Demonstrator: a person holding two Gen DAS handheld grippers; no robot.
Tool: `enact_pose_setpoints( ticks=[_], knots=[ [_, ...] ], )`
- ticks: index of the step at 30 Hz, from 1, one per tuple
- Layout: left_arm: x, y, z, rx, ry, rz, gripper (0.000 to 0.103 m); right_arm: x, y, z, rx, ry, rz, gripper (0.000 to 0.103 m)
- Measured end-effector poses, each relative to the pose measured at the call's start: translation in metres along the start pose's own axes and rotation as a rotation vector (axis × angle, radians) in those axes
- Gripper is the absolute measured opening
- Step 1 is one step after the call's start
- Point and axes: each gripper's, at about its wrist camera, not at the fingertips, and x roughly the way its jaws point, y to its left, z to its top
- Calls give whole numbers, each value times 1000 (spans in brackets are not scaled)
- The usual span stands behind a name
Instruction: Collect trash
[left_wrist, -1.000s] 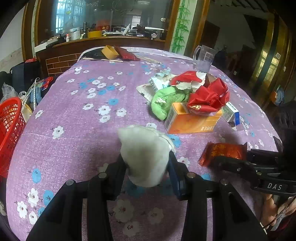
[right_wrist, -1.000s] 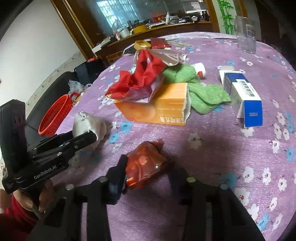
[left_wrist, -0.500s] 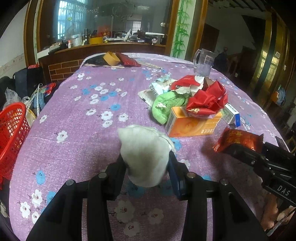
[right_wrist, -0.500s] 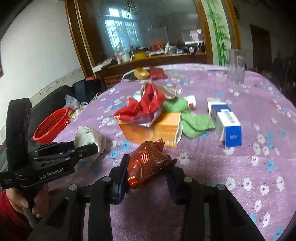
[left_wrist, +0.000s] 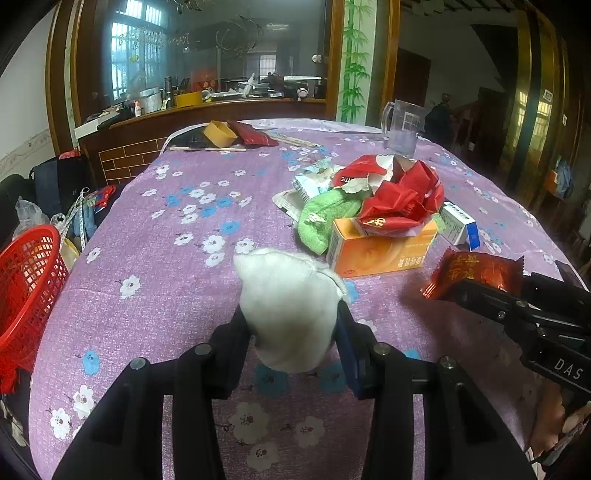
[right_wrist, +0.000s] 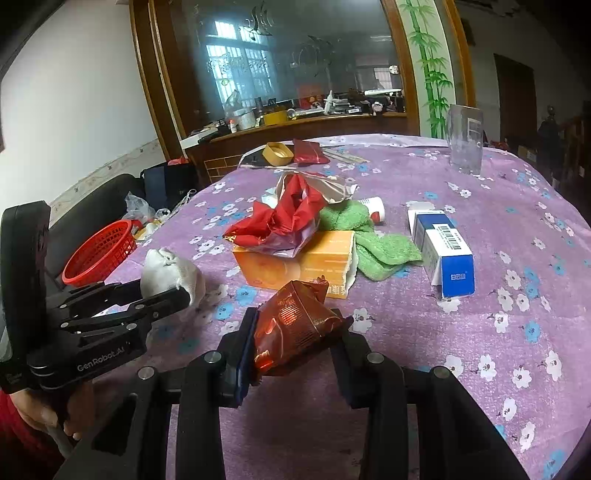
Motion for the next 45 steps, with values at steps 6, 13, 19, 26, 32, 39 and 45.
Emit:
enact_pose_setpoints(
  ticks=[6, 13, 19, 26, 32, 39, 45],
  knots=[
    [0, 0, 0, 3, -2, 3, 42, 1, -2, 0, 10, 2, -16, 40],
    [0, 1, 0, 3, 1, 3, 42, 3, -3, 0, 25, 12, -33, 40],
    [0, 0, -1, 3, 1, 2, 42, 3, -3, 0, 24, 13, -39, 40],
    [0, 0, 0, 3, 1, 1, 42, 3, -5, 0, 35, 9, -61, 40],
    [1, 1, -1, 1, 3, 4, 42, 1, -5, -1, 48, 6, -87, 40],
    [0, 3, -2, 7, -1, 12, 42, 1, -5, -1, 48, 7, -88, 40],
    [-3, 5, -1, -6, -16, 25, 42, 1, -6, -1, 50, 4, -110, 40]
  ],
)
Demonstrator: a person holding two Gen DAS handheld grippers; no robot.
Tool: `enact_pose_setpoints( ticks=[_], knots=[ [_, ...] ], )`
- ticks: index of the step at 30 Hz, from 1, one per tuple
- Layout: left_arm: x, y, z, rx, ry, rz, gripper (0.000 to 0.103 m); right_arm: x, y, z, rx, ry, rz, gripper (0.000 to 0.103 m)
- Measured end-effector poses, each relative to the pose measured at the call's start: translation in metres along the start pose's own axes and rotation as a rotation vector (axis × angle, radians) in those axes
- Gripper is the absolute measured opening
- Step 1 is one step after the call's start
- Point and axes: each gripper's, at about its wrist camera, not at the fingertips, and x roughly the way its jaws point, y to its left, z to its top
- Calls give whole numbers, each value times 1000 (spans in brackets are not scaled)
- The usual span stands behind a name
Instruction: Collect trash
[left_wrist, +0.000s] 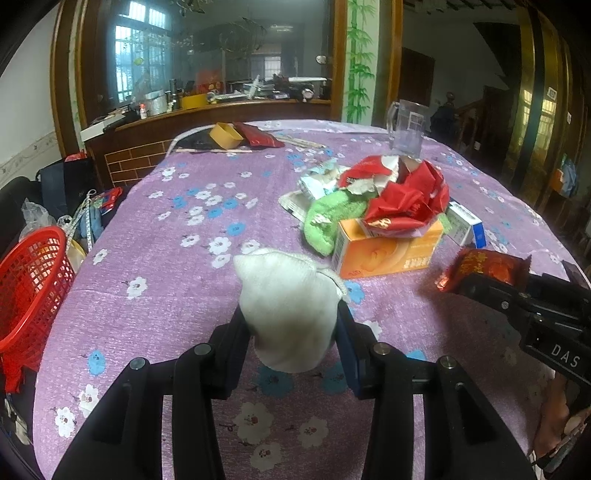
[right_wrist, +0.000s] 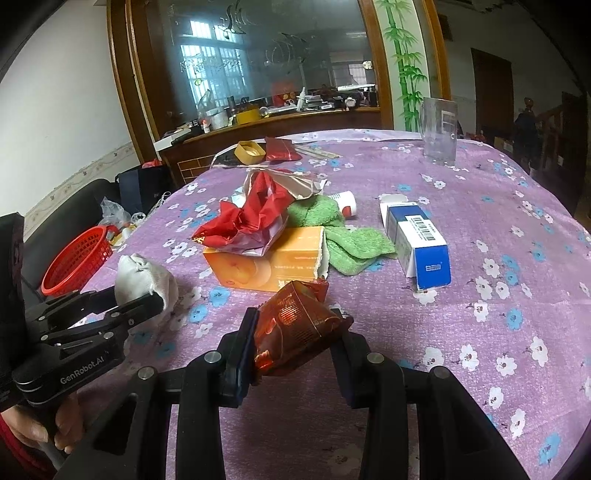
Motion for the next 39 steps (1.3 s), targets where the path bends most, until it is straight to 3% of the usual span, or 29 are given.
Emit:
enact_pose_setpoints(
  ticks=[8, 26, 32, 39],
  knots=[
    [-3, 5, 2, -26, 36, 4, 42, -20, 7, 5, -33, -31, -13, 40],
    [-48, 33, 9, -87, -23, 43, 42, -49, 41, 14, -93, -65, 34, 40],
    [-71, 58, 15, -120, -56, 70, 42, -47, 66, 23, -134, -42, 93, 41],
    [-98, 119, 22, -207, -97, 136, 42, -37, 110, 52, -203, -27, 191, 41]
  ],
)
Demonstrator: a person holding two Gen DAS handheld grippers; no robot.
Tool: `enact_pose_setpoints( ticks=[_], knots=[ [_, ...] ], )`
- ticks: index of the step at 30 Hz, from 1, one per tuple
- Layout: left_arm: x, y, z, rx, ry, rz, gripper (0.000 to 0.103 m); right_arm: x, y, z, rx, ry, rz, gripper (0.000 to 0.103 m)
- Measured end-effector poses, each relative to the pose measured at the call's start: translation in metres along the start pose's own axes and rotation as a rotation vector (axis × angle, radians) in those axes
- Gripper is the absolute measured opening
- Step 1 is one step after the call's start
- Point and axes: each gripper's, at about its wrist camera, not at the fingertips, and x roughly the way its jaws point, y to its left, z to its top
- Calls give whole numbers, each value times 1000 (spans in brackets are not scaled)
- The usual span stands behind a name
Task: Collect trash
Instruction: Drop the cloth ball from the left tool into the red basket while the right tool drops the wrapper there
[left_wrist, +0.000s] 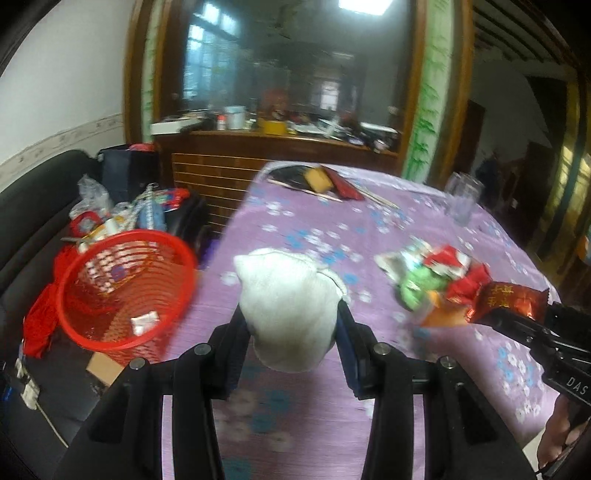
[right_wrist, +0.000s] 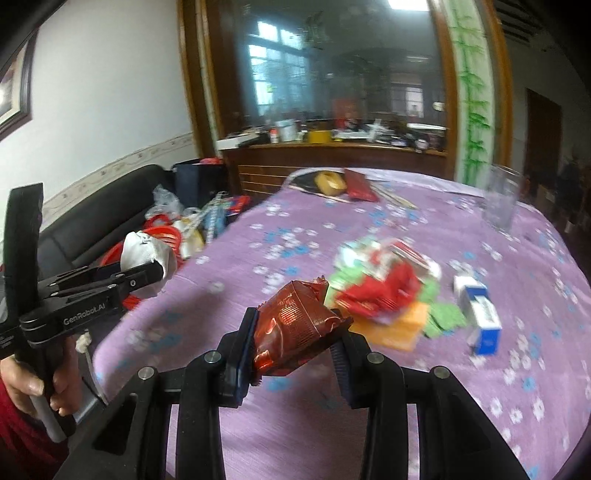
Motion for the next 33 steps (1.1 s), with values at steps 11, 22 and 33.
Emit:
enact_pose_setpoints(
  ticks=[11, 22, 33],
  knots=[
    [-2, 130, 19, -143, -8, 170, 42, 67, 91, 72, -119, 57, 184, 41],
    [20, 202, 18, -239, 15, 184, 42, 167, 189, 121, -195, 132, 295, 42],
    [29, 212, 24, -272, -18, 207, 77, 191, 195, 138, -162, 80, 273, 70]
  ],
)
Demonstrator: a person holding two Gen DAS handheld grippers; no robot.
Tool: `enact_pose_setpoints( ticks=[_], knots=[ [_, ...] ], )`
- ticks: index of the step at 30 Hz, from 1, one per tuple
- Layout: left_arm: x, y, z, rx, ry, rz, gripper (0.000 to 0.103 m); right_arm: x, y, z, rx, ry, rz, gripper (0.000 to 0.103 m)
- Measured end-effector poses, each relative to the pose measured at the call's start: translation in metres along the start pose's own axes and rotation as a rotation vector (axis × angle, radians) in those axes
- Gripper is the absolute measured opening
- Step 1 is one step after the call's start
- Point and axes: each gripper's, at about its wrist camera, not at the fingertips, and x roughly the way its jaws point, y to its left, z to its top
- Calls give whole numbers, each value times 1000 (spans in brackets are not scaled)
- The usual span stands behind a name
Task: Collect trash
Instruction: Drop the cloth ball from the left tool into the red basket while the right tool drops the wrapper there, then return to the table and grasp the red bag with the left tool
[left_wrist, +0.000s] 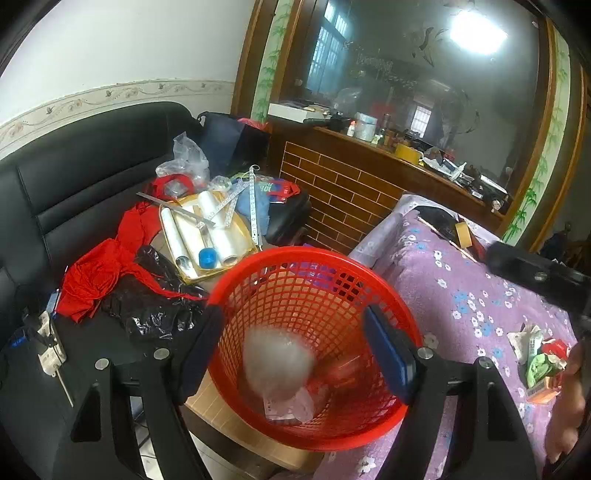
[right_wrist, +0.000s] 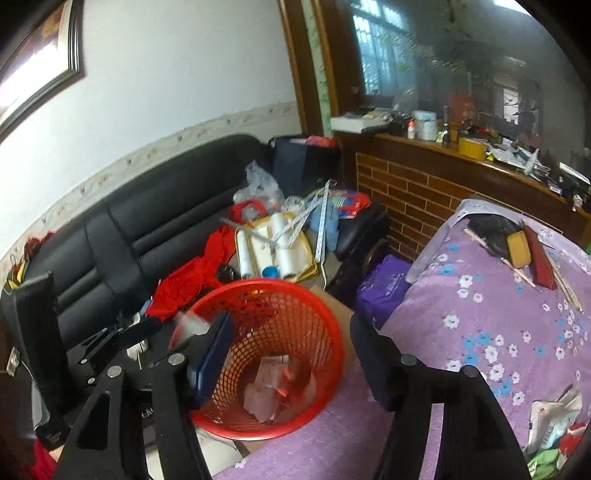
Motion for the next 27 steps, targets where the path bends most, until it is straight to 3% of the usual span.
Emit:
enact_pose_setpoints(
  ticks=[5, 17, 23, 27],
  knots=[
    [-9, -11, -5, 7, -7, -32, 77, -39, -21, -23, 35, -24, -25, 70],
    [-29, -125, -47, 185, 40, -178, 77, -143, -94, -123, 176, -35, -113, 70],
    [-29, -203, -74, 326, 94, -271, 77, -221, -164, -171, 336, -116, -240, 70],
    [-34, -269, -95, 496, 123, -347, 78, -263, -217, -199, 485, -155, -317, 70]
  ],
)
